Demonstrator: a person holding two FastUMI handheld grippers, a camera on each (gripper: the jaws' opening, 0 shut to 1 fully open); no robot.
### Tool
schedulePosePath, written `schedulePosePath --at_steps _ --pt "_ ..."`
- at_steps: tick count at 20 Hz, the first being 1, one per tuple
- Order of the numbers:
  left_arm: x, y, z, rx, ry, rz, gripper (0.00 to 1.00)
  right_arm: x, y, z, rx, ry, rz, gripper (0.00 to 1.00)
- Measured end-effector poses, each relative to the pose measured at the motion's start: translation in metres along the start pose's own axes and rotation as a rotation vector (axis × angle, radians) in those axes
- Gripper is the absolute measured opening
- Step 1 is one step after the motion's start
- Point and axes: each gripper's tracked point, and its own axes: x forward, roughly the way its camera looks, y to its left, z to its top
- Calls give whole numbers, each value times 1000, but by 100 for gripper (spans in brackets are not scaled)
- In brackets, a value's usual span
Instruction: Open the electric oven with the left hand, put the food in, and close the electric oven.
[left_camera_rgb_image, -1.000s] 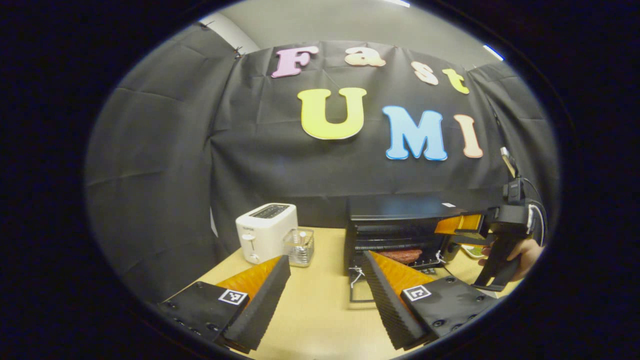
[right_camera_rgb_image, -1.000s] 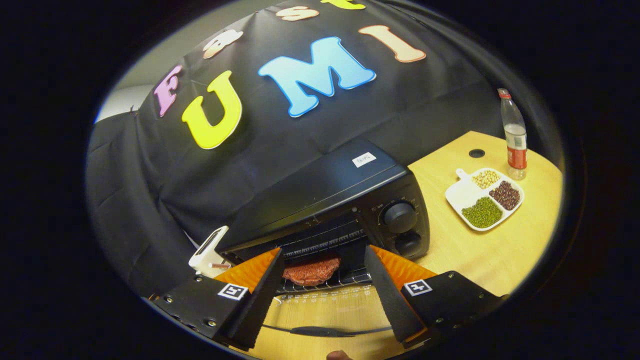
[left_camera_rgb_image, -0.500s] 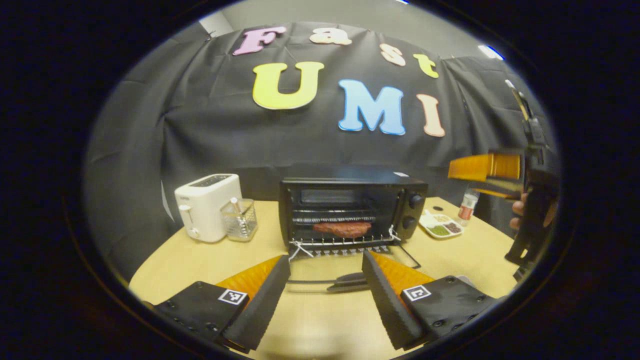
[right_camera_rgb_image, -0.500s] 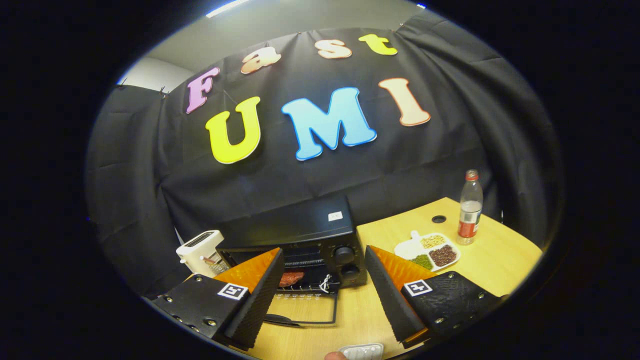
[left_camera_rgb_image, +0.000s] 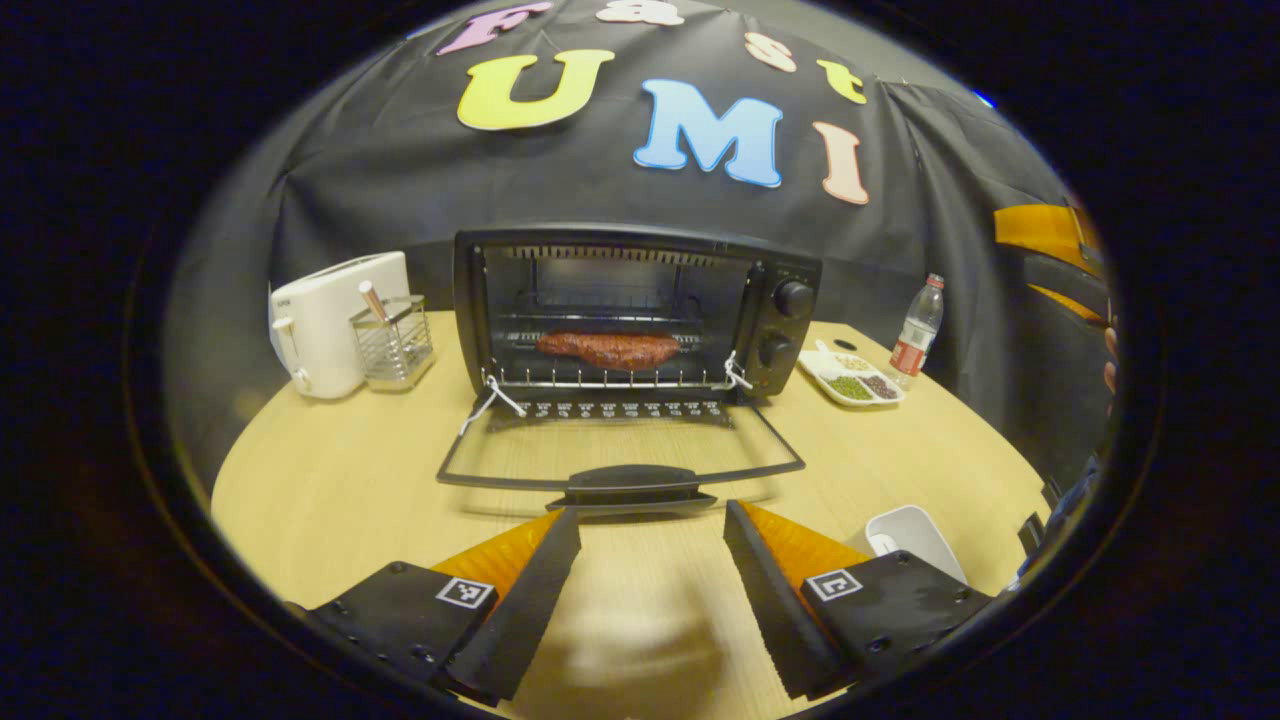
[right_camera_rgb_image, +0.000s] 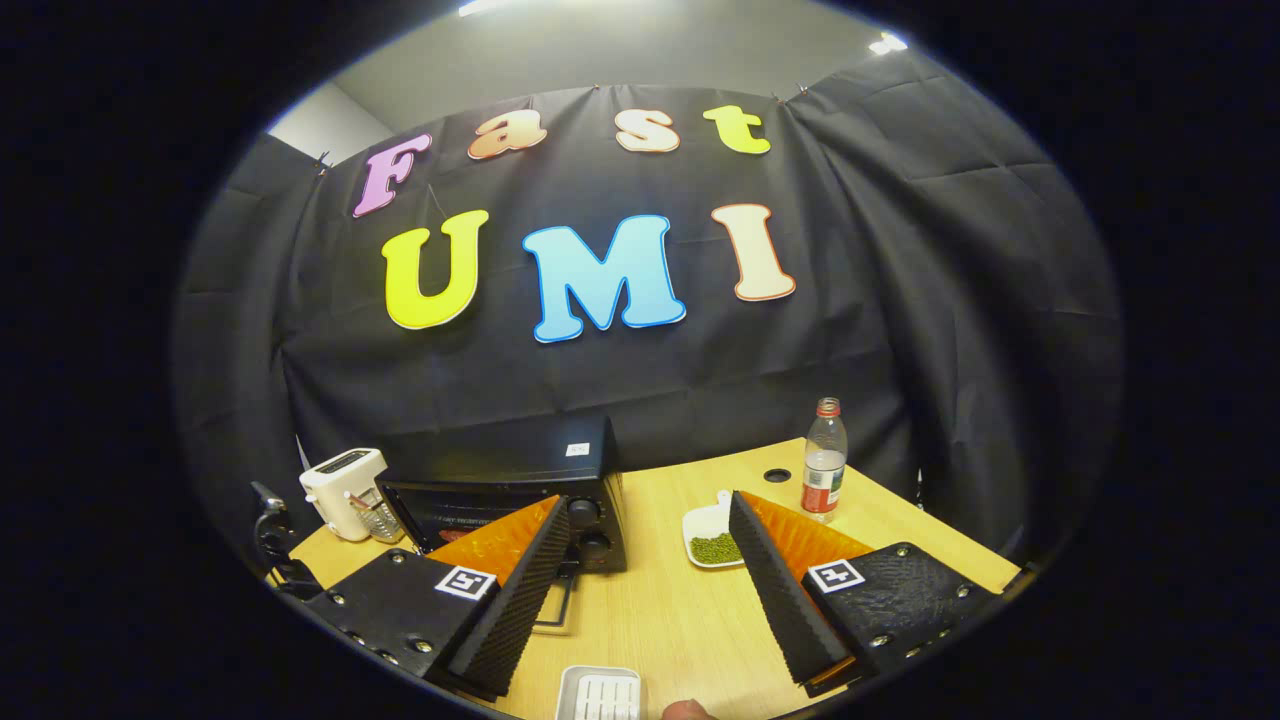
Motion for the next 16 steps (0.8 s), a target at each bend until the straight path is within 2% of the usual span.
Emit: schedulePosePath --at_steps 3,6,8,9,12,14,16 --pt "18 1 -14 13 61 33 98 -10 -15 0 -40 1 -37 98" --pt "32 4 -23 31 100 50 100 -16 -23 2 -43 -4 -65 98" --pt "38 6 -26 34 113 64 98 -18 -31 -1 -71 -2 -84 98" --pt "41 7 -28 39 124 75 100 -19 -34 -3 -85 3 -90 98" --pt "47 12 -26 65 111 108 96 -17 -38 -6 -88 10 -101 98" --pt "47 12 -23 52 97 118 100 -18 -43 -8 -101 13 -113 97" --pt "40 13 -16 46 85 117 97 -17 -40 -6 -112 10 -103 98"
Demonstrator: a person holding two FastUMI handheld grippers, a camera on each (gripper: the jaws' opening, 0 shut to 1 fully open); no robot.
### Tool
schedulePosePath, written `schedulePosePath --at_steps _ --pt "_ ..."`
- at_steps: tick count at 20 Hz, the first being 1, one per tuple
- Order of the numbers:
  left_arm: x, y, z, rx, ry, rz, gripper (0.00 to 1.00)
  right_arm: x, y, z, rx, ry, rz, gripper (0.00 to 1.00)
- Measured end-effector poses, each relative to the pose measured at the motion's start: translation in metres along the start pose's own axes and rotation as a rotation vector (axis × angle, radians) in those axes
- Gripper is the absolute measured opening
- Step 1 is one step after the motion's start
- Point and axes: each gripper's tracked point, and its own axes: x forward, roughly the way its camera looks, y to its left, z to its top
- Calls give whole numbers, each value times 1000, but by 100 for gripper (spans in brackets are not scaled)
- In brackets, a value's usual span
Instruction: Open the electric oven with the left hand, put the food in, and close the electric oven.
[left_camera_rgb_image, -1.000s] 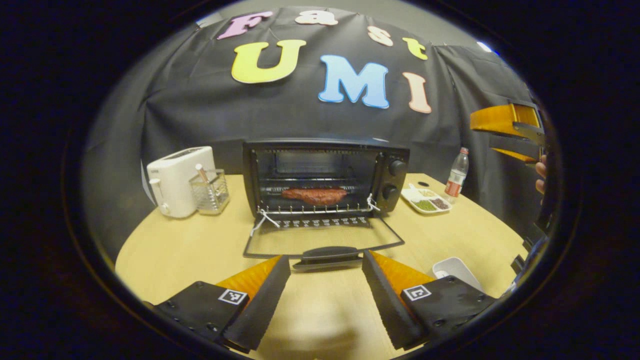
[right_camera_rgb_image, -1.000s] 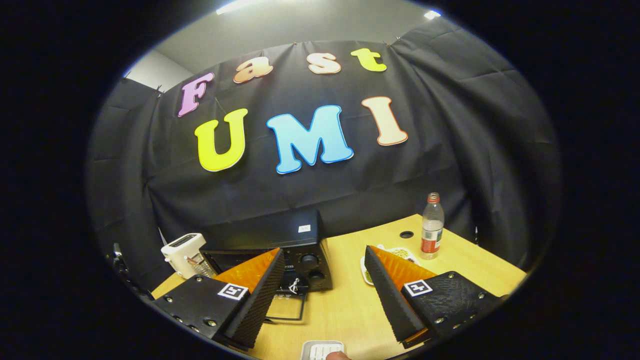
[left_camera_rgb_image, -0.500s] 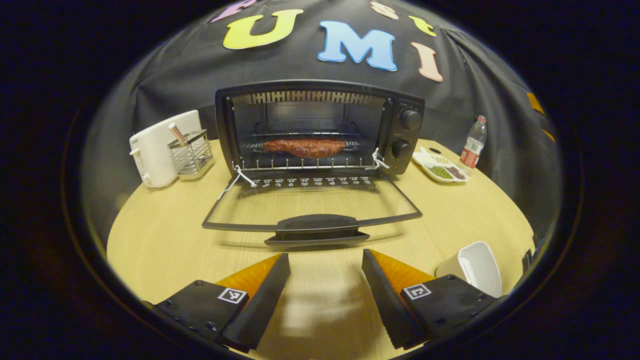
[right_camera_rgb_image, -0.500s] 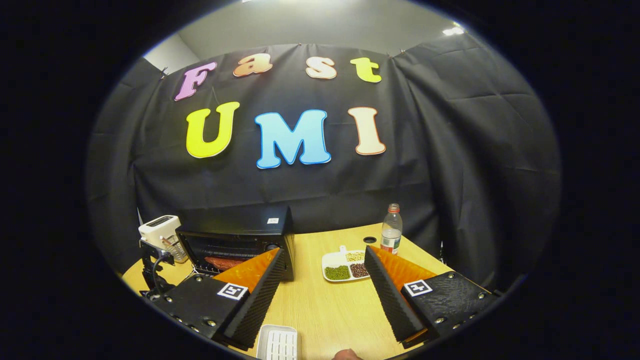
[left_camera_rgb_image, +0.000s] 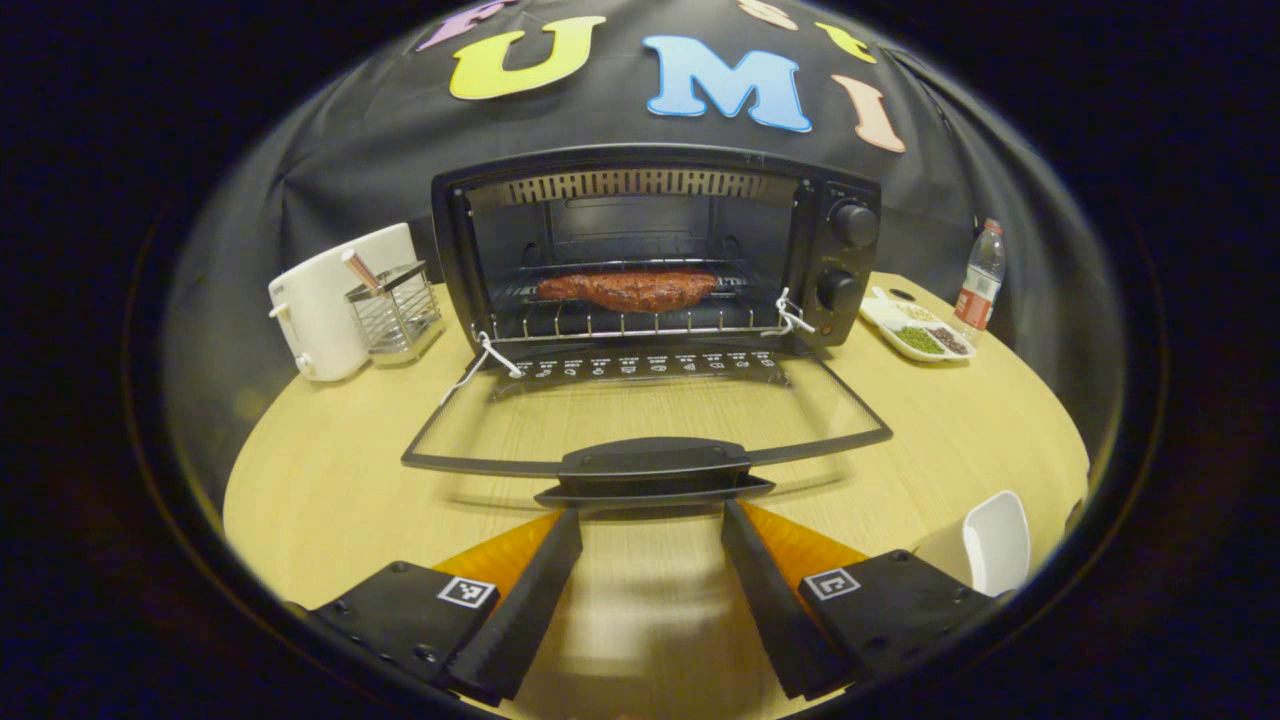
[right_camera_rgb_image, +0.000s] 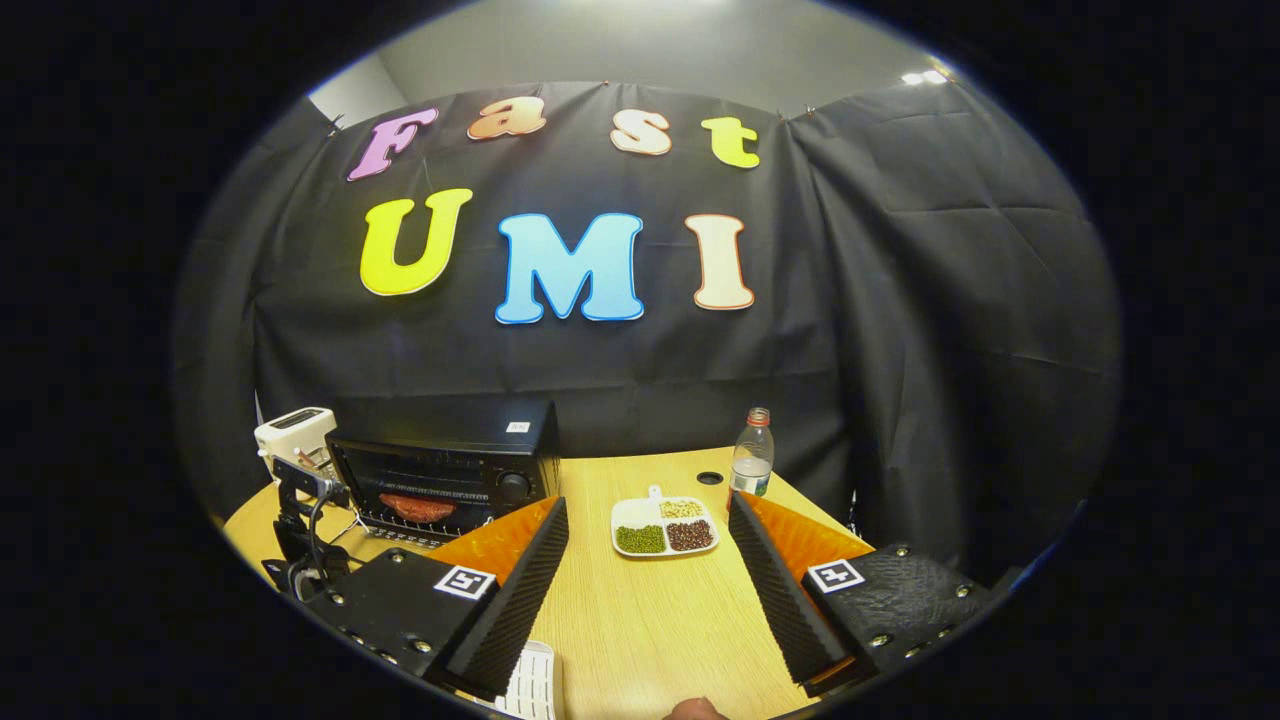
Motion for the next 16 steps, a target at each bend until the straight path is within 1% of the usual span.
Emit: schedulePosePath --at_steps 3,4,5,6,11,15,16 --pt "-16 -2 21 17 -70 -1 96 1 5 2 11 -4 17 98" --pt "-20 -1 31 22 -89 1 100 3 7 -2 18 2 24 98" --pt "-23 1 40 33 -101 2 100 3 9 -3 20 8 30 98" --pt "-25 2 45 46 -117 2 96 5 11 -6 17 12 33 98" --pt "-35 4 84 91 -208 -2 96 7 17 -8 7 11 54 97" --pt "-33 6 126 144 -290 4 96 7 18 -11 20 20 55 98" --pt "-29 5 134 151 -300 -6 96 9 17 -13 21 21 51 98"
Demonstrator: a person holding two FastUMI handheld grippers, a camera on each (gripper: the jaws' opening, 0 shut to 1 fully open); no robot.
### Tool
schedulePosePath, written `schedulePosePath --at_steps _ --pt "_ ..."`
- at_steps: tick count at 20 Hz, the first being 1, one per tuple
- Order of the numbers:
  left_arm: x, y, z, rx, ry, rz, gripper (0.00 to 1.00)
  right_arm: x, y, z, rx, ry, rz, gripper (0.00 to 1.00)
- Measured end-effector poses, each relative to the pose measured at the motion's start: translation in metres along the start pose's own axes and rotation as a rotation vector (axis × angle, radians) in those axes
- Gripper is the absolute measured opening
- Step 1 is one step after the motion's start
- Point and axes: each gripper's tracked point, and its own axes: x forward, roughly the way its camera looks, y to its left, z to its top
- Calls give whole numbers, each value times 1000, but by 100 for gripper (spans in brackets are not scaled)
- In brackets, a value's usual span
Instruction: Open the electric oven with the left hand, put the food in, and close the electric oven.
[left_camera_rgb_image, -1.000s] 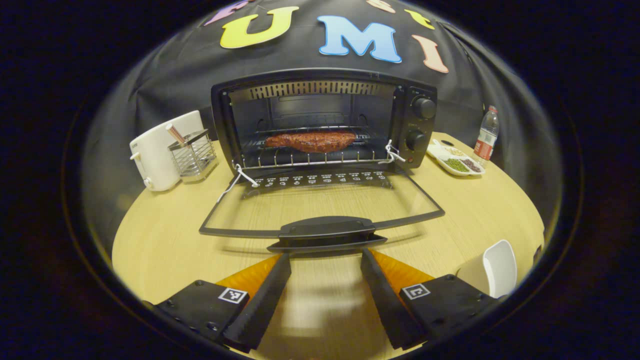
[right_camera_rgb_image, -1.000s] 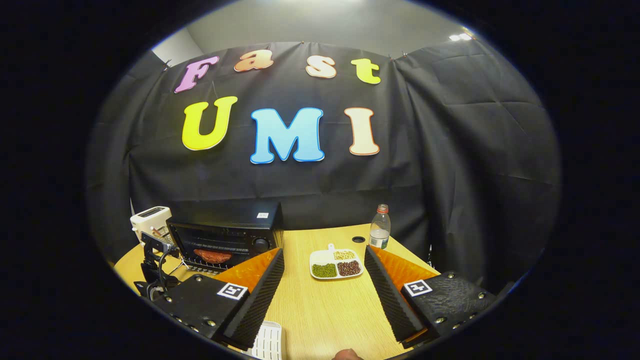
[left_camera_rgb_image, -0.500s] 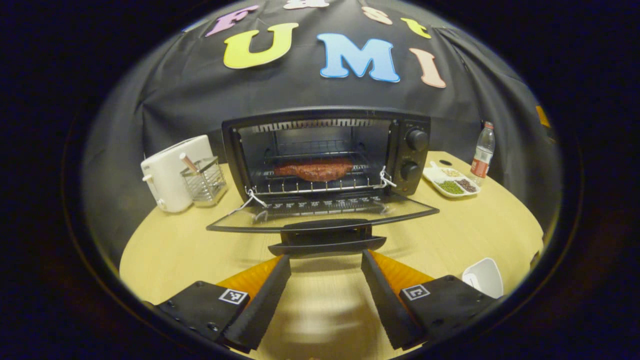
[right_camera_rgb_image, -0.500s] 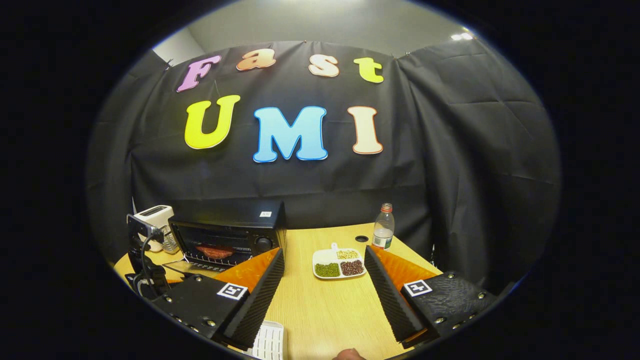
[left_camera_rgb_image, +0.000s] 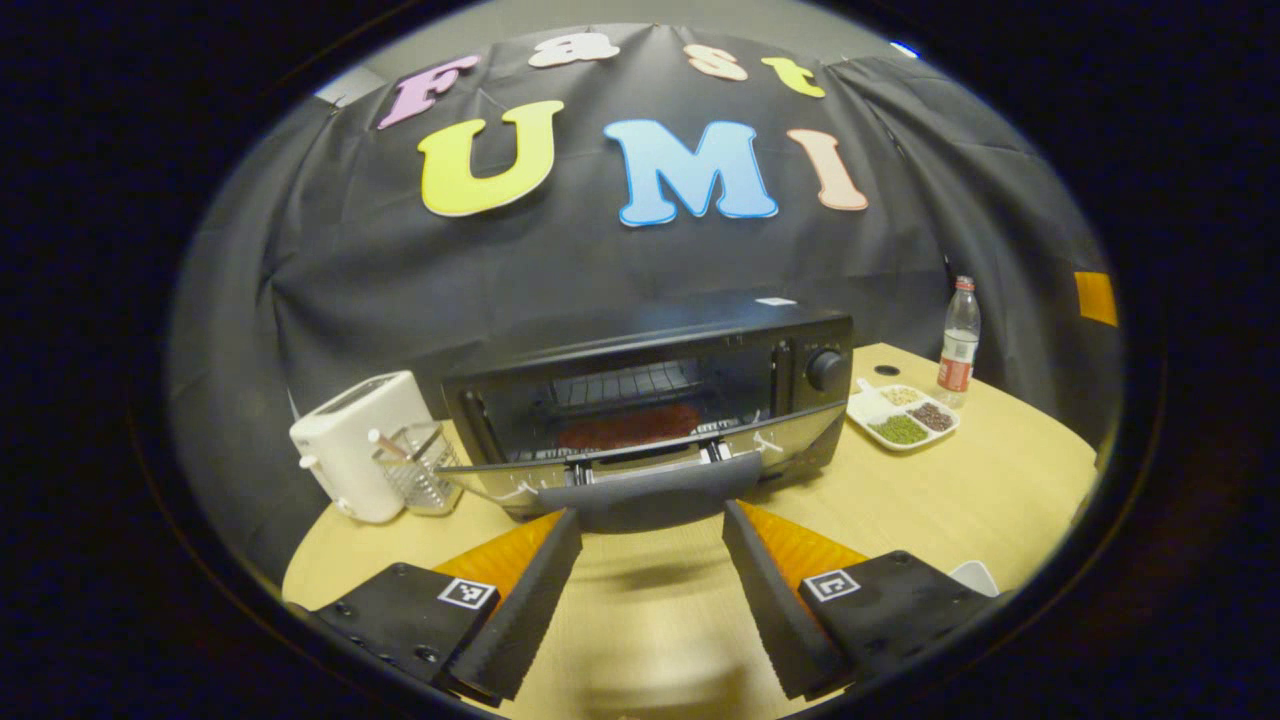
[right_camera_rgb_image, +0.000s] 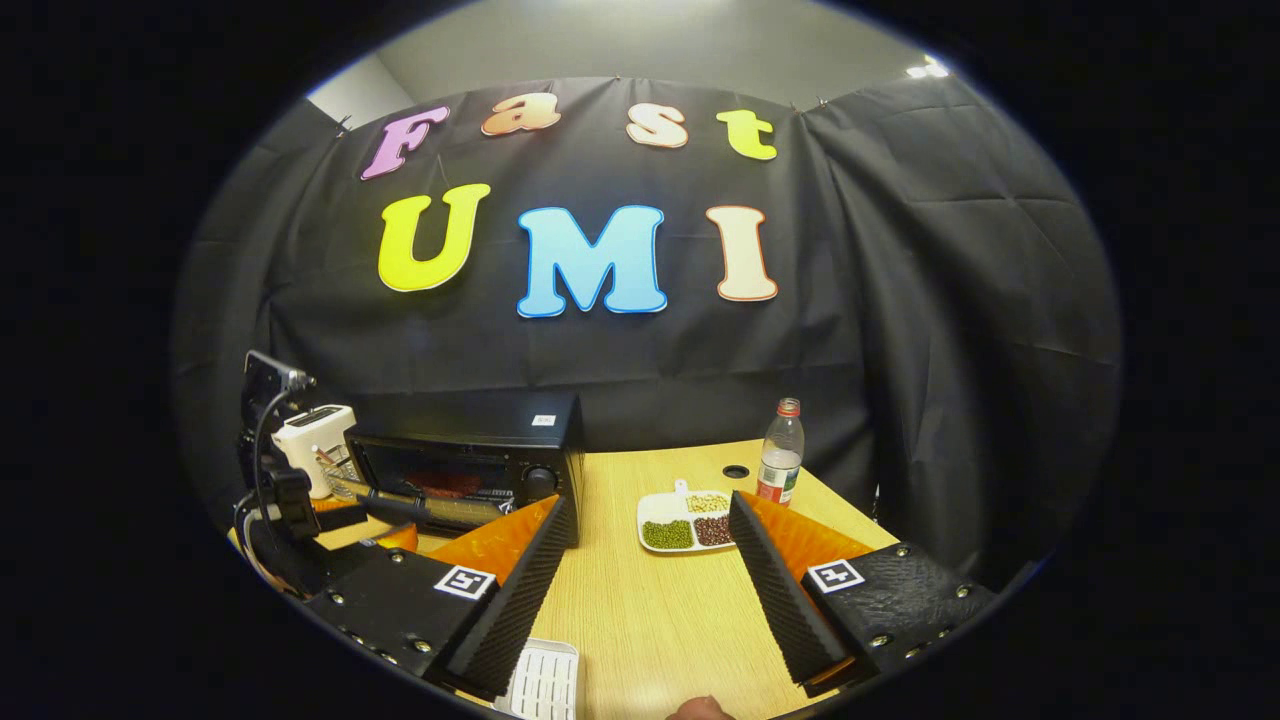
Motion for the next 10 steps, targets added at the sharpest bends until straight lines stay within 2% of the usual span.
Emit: schedulePosePath --at_steps 1,2,4,5,7,8,10 --pt "6 0 5 -2 0 -2 100 1 -1 0 -2 -1 -5 98" --pt "10 4 12 -5 -17 5 96 1 -2 0 -3 -4 -8 98" --pt "12 6 33 2 -59 8 96 -1 -4 2 1 -12 -11 98" --pt "11 5 47 6 -90 5 100 -2 -6 4 8 -17 -10 98" --pt "-1 -1 73 11 -148 1 100 -4 -9 7 22 -26 -4 97" --pt "-10 -3 84 10 -173 0 95 -5 -10 9 29 -31 0 97" --pt "-32 -11 107 -5 -225 1 95 -9 -10 17 39 -47 14 97"
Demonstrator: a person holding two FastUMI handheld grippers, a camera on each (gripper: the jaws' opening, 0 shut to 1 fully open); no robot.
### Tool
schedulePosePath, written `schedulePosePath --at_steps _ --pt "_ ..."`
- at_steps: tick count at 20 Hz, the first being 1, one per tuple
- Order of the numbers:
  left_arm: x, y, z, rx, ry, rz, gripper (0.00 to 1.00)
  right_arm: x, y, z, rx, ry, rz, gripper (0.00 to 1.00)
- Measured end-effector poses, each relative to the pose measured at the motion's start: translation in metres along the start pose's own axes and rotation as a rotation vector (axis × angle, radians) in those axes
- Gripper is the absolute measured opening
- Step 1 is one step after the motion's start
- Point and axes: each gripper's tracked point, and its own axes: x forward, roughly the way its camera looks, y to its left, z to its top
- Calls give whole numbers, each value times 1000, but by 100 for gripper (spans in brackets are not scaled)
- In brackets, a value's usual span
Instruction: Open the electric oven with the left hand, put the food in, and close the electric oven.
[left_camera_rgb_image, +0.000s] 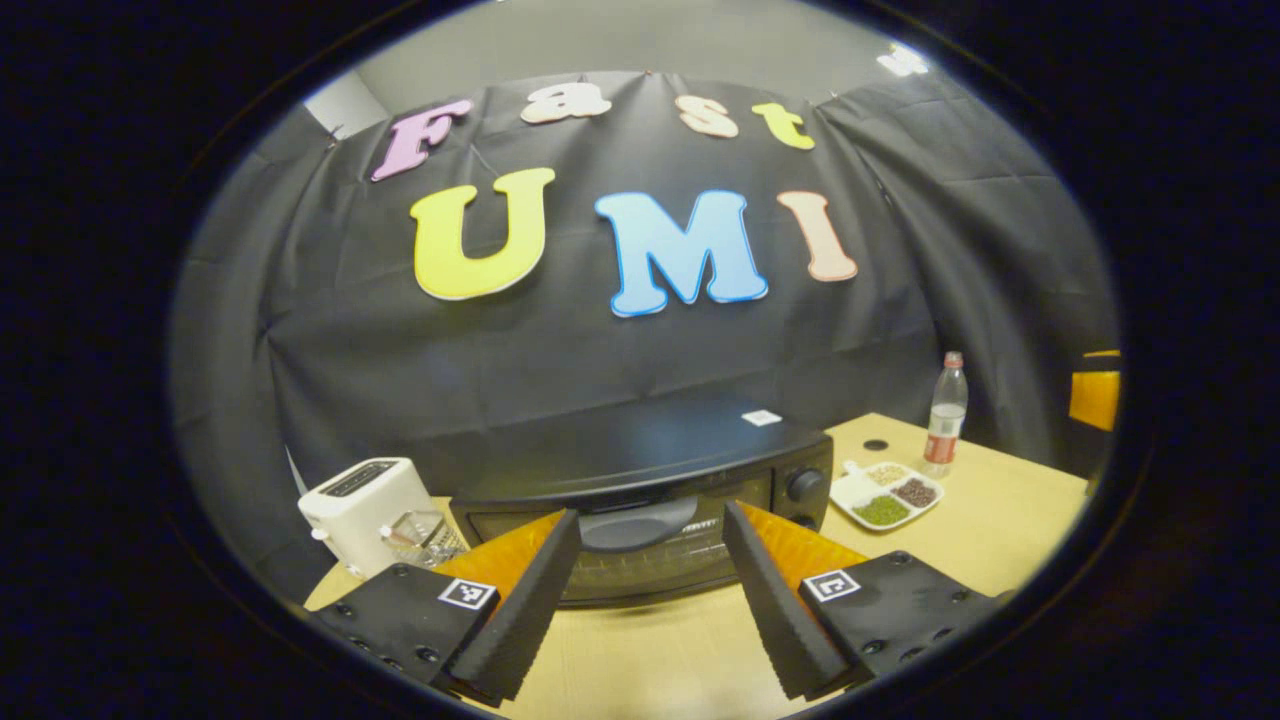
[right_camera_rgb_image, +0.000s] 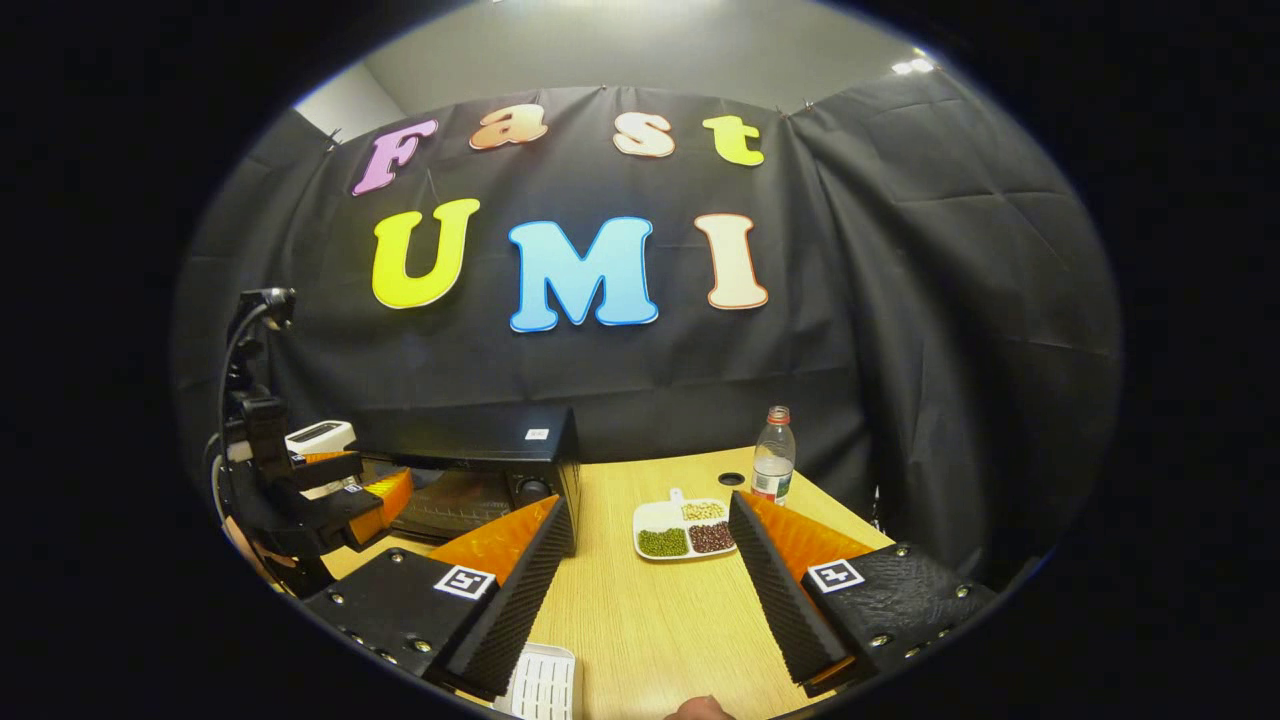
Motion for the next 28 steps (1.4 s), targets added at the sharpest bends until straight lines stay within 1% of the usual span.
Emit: schedulePosePath --at_steps 1,2,4,7,11,14,16,19,20,22,23,24,25,26,28 --pt "-10 -3 15 -9 -27 3 100 -5 0 6 5 -12 13 98" --pt "-20 -5 29 -20 -52 10 95 -8 1 12 9 -22 28 98" --pt "-46 -9 57 -40 -99 29 100 -16 -2 27 14 -59 52 98" --pt "-88 -6 86 -62 -138 92 100 -32 -5 52 20 -121 101 98" --pt "-149 -7 98 -65 -129 187 100 -54 -16 66 10 -155 161 97" --pt "-198 -7 106 -57 -148 250 100 -71 -18 63 26 -158 217 98" --pt "-226 -8 111 -53 -165 261 100 -82 -18 61 19 -150 232 97" --pt "-257 -2 107 -43 -165 271 100 -101 -16 68 24 -196 235 97" --pt "-266 1 106 -48 -170 275 95 -105 -12 67 27 -205 239 97" --pt "-284 12 107 -60 -187 291 95 -112 -1 67 21 -214 249 97" --pt "-293 19 105 -62 -185 303 100 -115 6 67 19 -209 259 97" --pt "-303 24 105 -63 -185 308 95 -118 12 67 21 -210 264 97" --pt "-311 29 104 -64 -185 310 95 -120 17 70 26 -216 267 98" --pt "-317 33 104 -65 -185 309 100 -122 21 71 31 -220 264 98" --pt "-326 42 104 -74 -189 308 100 -124 31 72 44 -224 265 98"
